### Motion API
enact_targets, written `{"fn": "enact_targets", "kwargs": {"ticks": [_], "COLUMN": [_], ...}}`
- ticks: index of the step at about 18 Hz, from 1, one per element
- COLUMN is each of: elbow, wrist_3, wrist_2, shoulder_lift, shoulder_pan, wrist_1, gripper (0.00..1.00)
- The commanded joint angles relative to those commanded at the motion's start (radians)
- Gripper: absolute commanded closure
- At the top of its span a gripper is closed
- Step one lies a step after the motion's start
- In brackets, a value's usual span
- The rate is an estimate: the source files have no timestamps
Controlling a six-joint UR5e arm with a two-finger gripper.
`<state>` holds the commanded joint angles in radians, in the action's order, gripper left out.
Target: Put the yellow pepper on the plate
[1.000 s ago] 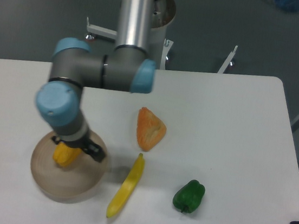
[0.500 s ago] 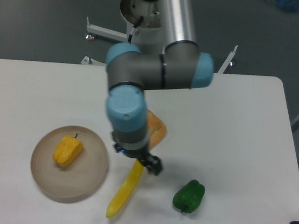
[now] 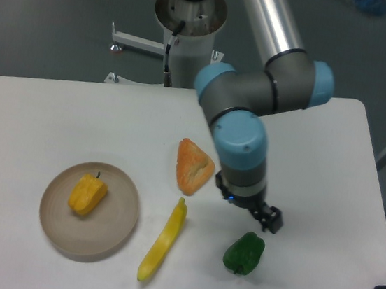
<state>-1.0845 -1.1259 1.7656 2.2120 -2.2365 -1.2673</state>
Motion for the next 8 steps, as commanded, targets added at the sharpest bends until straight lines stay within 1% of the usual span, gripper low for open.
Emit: {"fn": "enact_targets", "kwargs": {"ticks": [5, 8], "elbow": [-0.012, -0.015], "wrist_3": [0.000, 0.000], "wrist_2": [0.000, 0.000], "shoulder_lift": [0.009, 0.008], "shoulder_pan": [-0.008, -0.008], "wrist_1": [0.045, 0.049], "gripper": [0.01, 0.01]}}
